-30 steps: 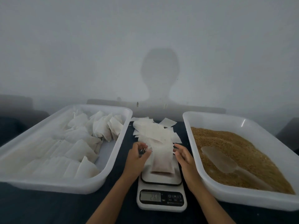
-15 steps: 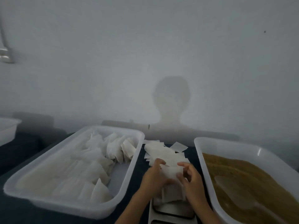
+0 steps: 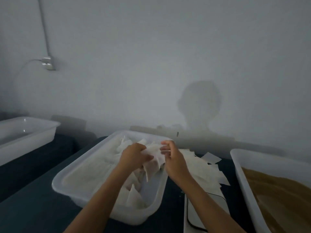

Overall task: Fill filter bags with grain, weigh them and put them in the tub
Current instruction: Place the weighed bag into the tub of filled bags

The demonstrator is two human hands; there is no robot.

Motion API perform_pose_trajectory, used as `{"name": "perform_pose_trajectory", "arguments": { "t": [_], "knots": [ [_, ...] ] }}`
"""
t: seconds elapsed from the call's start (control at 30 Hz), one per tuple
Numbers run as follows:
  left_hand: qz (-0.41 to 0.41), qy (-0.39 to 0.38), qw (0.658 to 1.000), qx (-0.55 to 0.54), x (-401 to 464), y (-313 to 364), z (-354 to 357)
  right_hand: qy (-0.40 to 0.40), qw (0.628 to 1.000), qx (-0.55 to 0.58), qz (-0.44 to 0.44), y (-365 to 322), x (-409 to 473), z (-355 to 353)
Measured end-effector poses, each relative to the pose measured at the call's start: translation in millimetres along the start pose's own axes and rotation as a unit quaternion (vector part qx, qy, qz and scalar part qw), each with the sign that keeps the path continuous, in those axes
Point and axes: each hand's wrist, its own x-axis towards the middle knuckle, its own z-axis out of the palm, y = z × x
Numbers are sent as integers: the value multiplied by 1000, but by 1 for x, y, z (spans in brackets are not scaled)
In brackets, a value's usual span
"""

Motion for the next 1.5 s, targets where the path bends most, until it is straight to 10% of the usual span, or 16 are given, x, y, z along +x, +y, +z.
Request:
{"name": "perform_pose_trajectory", "arguments": {
  "t": [0.27,0.73,0.9,1.07,1.2,1.5],
  "knots": [
    [-142,-198,968,-61,-4,-63,9,-232,925,-276,118,0,-4,73],
    [-163,-137,973,84,5,-72,27,-382,853,-316,164,3,-3,86],
    [-81,-76,991,75,9,-69,27,-321,920,-216,59,-7,2,49],
    [-22,58,998,-10,14,-47,23,-78,991,-78,75,20,29,-20],
    [-8,50,996,-79,21,-18,33,13,971,-182,152,82,37,-64],
    [-28,3,992,-125,31,13,71,-78,908,-320,258,152,20,-68]
  ]
}}
